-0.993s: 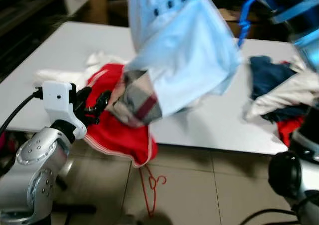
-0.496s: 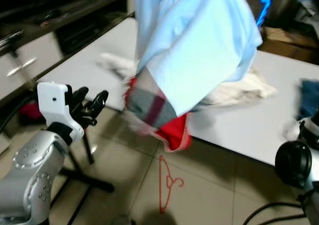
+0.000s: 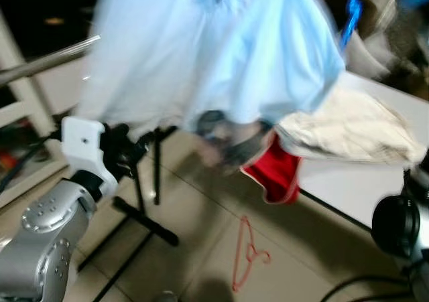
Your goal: Hang hanger
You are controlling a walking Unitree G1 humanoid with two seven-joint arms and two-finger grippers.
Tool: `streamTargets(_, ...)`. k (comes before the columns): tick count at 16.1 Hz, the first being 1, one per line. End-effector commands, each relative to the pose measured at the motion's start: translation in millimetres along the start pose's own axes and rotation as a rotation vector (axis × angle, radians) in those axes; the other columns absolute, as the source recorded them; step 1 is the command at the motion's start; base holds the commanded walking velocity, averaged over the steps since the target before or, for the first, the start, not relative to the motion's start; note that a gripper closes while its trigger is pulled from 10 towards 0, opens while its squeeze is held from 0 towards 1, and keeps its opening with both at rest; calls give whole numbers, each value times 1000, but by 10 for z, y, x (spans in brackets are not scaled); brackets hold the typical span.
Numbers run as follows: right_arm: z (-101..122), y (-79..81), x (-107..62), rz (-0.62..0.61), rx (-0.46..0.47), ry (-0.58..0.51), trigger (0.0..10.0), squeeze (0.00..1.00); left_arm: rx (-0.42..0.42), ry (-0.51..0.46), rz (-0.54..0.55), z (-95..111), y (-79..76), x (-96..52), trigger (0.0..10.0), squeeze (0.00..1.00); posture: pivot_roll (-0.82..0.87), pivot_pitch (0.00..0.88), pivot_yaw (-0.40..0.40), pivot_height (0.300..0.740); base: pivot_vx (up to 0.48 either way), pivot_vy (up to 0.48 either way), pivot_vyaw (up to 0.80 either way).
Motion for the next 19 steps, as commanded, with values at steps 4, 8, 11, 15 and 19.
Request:
streamTargets(4, -186, -7, -622, -98, -1, 87, 10000, 0, 30, 49, -67, -107, -105, -99, 10000, 0, 11, 0, -83, 740, 0, 0, 759)
streamTargets(8, -1079, -9, -1374, -246, -27, 488, 10000, 0, 30, 141, -218, -335, -305, -195, 10000, 0, -1, 0, -59, 740, 0, 0, 763)
streamTargets(11, -1486, -52, -1601, -333, -86, 650, 10000, 0, 34, 177, -240, -442, -354, -225, 10000, 0, -5, 0, -54, 740, 0, 0, 769)
streamTargets(15, -2130, -212, -2130, -581, -193, 768, 10000, 0, 56, 192, -55, -711, -188, -172, 10000, 0, -1, 0, -76, 740, 0, 0, 798)
streamTargets(19, -2332, -198, -2278, -590, -214, 779, 10000, 0, 123, 201, -104, -814, -387, -108, 10000, 0, -6, 0, -74, 740, 0, -332, 800)
Point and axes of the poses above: a point about 5 cm out from each wrist's last joint towards the gripper, its own x axis pointing out of the wrist towards the gripper, its own z axis along the axis of the wrist's last joint, y = z × x, the point moved 3 cm from there along x, pointing out of the wrist towards the gripper, and after that the axes turned 1 degree about -x, right-handed, at the moved point
